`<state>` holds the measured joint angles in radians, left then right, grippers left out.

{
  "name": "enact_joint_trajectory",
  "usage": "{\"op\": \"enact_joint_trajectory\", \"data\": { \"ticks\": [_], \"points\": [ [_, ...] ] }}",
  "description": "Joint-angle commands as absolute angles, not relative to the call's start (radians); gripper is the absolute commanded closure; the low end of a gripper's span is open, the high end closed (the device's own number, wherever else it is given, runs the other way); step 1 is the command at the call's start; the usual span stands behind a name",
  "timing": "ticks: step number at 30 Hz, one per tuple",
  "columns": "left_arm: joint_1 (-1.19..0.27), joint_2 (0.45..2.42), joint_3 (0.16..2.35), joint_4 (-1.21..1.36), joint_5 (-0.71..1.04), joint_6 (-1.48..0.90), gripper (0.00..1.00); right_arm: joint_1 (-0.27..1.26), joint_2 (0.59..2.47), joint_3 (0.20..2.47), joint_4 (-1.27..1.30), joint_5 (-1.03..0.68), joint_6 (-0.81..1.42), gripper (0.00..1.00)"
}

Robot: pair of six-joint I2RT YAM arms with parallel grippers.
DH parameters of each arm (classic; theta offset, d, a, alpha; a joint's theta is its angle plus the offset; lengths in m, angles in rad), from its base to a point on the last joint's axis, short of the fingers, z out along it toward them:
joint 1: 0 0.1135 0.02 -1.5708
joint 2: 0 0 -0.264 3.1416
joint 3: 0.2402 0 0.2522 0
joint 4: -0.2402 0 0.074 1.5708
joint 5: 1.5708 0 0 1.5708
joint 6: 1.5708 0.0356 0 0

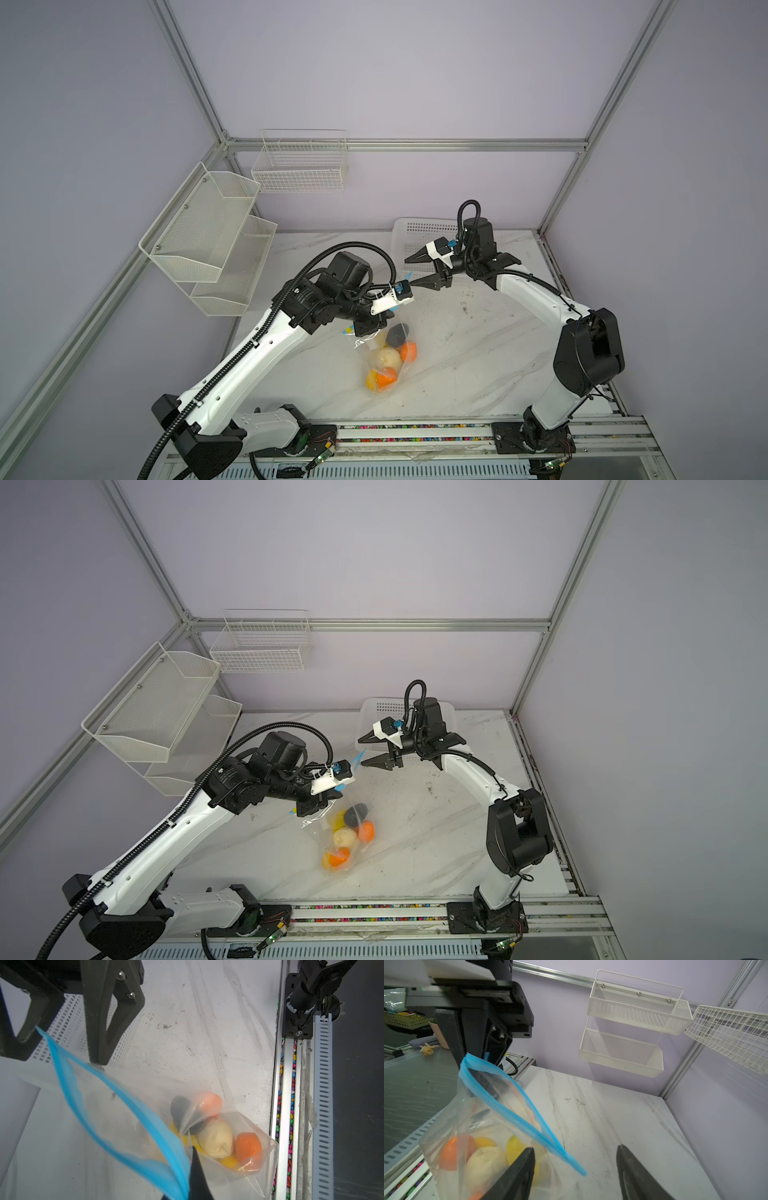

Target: Place the food in the zip-top bag and seal the zipper

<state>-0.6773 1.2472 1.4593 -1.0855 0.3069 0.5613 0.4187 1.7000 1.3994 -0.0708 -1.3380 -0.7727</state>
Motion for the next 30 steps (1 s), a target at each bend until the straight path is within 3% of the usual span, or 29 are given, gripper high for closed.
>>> {"op": "enact_joint_trajectory", "data": {
  "ticks": [1,20,30],
  "points": [
    [-0.686,1.234,1.454,-1.066,0.33,0.572,1.0,0.425,1.706,1.453,-0.212,-1.348,-0.886,0.41],
    [-0.686,1.251,1.444,-1.066,0.318,0.549,1.0,0.424,1.621,1.424,-0.281,-1.325,-0.933,0.66],
    [-0.687,1.252,1.454,-1.061,0.302,0.517,0.99,0.422,1.603,1.417,-0.283,-1.3,-0.916,0.88]
  ]
}}
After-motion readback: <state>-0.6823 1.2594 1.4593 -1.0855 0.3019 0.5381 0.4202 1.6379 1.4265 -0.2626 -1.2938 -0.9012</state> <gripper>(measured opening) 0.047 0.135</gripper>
